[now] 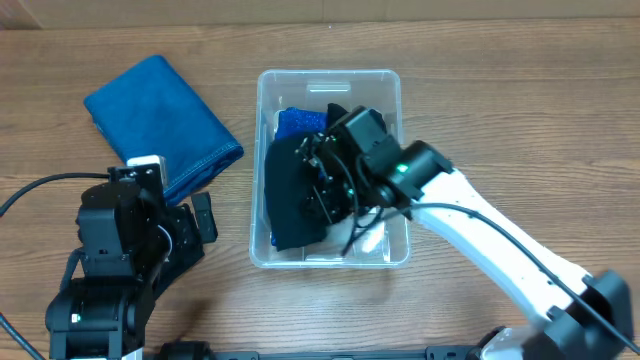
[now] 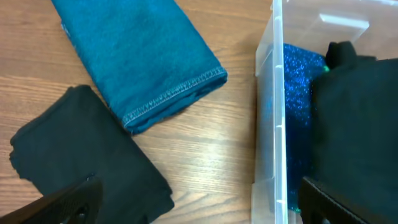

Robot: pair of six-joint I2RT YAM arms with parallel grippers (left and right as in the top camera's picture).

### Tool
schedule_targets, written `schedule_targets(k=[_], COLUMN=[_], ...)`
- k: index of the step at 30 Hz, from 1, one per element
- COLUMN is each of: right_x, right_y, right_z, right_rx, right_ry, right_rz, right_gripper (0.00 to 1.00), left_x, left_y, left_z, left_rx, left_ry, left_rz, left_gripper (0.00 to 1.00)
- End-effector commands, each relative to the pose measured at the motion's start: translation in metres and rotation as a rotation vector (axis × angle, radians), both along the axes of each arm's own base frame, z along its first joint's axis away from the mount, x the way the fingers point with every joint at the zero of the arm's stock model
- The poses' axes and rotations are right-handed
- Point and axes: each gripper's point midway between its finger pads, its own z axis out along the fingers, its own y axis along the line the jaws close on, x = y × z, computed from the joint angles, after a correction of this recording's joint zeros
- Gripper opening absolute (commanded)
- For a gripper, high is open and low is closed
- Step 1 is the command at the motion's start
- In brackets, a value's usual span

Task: Pack container
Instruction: 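Grasp the second black cloth with the right gripper and carry it over the bin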

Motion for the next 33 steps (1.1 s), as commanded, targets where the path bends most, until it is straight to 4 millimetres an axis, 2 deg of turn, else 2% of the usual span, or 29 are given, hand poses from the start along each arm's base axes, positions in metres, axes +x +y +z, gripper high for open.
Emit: schedule_targets(k=[1, 5, 7, 11, 14, 17, 18, 20, 21, 22, 26, 28, 30, 31, 33], right_x=[0.004, -0.005, -0.017, -0.029, -0.026, -0.017, -0.016, -0.013, -0.013, -0.011, 0.005, 0.015, 0.025, 0.029, 0.036], right_y=[0.003, -0.003, -0.003, 0.011, 0.026, 0.022, 0.02, 0.013, 0.01, 0.004, -0.022, -0.038, -0.048, -0.049, -0.037], right_z=[-0.008, -0.014, -0.027, -0.046, -0.054, -0.068, -0.071, -0.076, -0.077, -0.08, -0.086, -0.082, -0.068, -0.059, -0.028], right_rx=[-0.013, -0.047, -0.074, -0.096, -0.078, -0.13, -0.145, -0.189, -0.206, -0.236, -0.334, -0.405, -0.464, -0.476, -0.436], right_ry=[0.044, 0.093, 0.127, 0.146, 0.121, 0.122, 0.119, 0.106, 0.101, 0.091, 0.052, 0.013, -0.058, -0.085, -0.142], right_rz=[-0.043, -0.042, -0.026, 0.023, 0.041, -0.022, -0.027, -0.045, -0.051, -0.062, -0.119, -0.15, -0.133, -0.125, -0.109], right_gripper=[0.04, 0.04, 0.04, 0.04, 0.04, 0.04, 0.08, 0.34, 0.45, 0.52, 0.52, 0.52, 0.51, 0.51, 0.51], left_x=[0.001, 0.002, 0.002, 0.002, 0.001, 0.001, 0.001, 0.001, 0.001, 0.001, 0.001, 0.001, 0.001, 0.001, 0.001], left_y=[0.002, 0.002, 0.002, 0.002, 0.002, 0.002, 0.002, 0.002, 0.002, 0.002, 0.002, 0.002, 0.002, 0.002, 0.002], left_z=[0.008, 0.008, 0.008, 0.008, 0.008, 0.008, 0.008, 0.008, 0.008, 0.008, 0.008, 0.008, 0.008, 0.008, 0.008], left_rx=[0.016, 0.015, 0.015, 0.015, 0.015, 0.015, 0.015, 0.015, 0.015, 0.015, 0.015, 0.015, 0.015, 0.015, 0.015], left_ry=[-0.017, -0.019, -0.019, -0.019, -0.017, -0.017, -0.017, -0.017, -0.017, -0.017, -0.017, -0.017, -0.017, -0.017, -0.017], left_rz=[0.001, 0.002, 0.002, 0.002, 0.001, 0.001, 0.001, 0.001, 0.001, 0.001, 0.001, 0.001, 0.001, 0.001, 0.001], left_gripper=[1.0, 1.0, 1.0, 1.0, 1.0, 1.0, 1.0, 1.0, 1.0, 1.0, 1.0, 1.0, 1.0, 1.0, 1.0])
